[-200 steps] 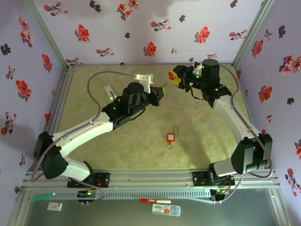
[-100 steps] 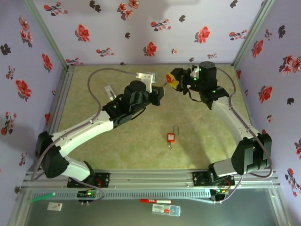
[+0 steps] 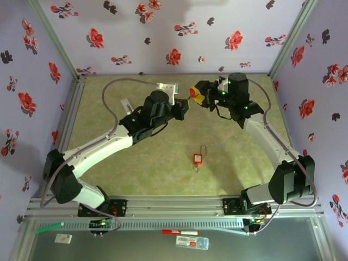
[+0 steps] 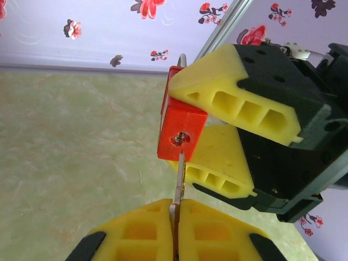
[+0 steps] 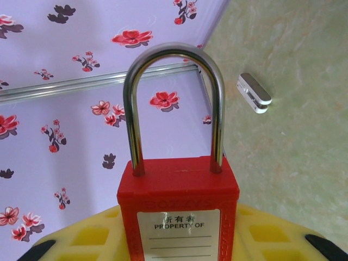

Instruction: Unlock with the key

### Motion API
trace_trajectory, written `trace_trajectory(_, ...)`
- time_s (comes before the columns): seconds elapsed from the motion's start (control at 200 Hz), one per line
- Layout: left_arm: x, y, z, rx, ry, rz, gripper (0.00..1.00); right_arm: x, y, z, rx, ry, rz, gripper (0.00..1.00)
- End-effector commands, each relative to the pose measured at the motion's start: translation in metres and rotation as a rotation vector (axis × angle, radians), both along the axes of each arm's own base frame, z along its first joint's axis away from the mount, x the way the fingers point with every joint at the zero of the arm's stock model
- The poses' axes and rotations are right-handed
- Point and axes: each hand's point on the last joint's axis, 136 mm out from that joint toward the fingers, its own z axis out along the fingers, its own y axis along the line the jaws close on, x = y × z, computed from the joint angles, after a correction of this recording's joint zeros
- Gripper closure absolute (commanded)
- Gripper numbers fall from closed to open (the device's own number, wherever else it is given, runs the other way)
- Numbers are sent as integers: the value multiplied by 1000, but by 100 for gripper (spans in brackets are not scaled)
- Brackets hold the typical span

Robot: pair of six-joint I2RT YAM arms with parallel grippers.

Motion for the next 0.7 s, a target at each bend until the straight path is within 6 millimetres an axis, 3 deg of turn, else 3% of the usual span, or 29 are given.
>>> trace_trajectory(0.0, 1, 1, 10, -40, -4, -6, 100, -7, 2, 18, 31, -56, 4, 93)
trace_trajectory(0.695, 6, 4, 5, -21, -1, -7, 100, -12, 11, 15, 31, -49, 31, 93)
